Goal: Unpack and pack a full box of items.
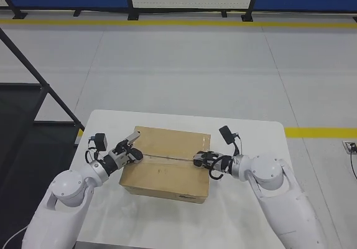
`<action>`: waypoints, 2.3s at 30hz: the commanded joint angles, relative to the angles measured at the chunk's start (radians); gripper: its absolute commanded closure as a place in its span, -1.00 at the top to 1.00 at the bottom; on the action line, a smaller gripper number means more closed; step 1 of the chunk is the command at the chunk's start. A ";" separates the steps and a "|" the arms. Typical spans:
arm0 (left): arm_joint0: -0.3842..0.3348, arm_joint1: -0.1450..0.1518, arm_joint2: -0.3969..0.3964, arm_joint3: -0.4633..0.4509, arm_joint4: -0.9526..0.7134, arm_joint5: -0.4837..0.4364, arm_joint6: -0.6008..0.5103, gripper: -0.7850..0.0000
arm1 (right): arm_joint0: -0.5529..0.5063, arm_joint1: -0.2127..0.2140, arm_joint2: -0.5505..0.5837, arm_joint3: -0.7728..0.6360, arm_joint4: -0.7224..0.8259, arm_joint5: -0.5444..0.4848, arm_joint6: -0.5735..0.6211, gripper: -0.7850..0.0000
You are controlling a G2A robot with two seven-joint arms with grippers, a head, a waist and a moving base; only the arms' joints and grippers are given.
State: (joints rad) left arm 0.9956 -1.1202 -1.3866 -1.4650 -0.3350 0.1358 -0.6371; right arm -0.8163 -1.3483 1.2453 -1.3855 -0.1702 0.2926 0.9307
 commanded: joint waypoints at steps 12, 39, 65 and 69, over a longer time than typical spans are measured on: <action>0.008 0.004 -0.021 0.001 -0.012 -0.005 -0.002 1.00 | 0.017 0.001 -0.060 -0.006 -0.045 0.038 -0.059 -1.00; 0.154 0.027 -0.179 -0.093 -0.099 -0.061 -0.001 1.00 | 0.257 -0.092 -0.343 0.233 0.035 0.037 -0.142 -1.00; 0.249 0.036 -0.274 -0.109 -0.111 -0.089 0.100 1.00 | 0.361 -0.170 -0.457 0.374 0.097 -0.091 -0.127 -1.00; 0.242 0.035 -0.259 -0.070 -0.098 -0.086 0.115 1.00 | 0.362 -0.174 -0.461 0.374 0.099 -0.101 -0.113 -1.00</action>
State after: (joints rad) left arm 1.2399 -1.0846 -1.6504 -1.5430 -0.4317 0.0493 -0.5215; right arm -0.4541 -1.5218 0.7856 -1.0101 -0.0725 0.1929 0.8162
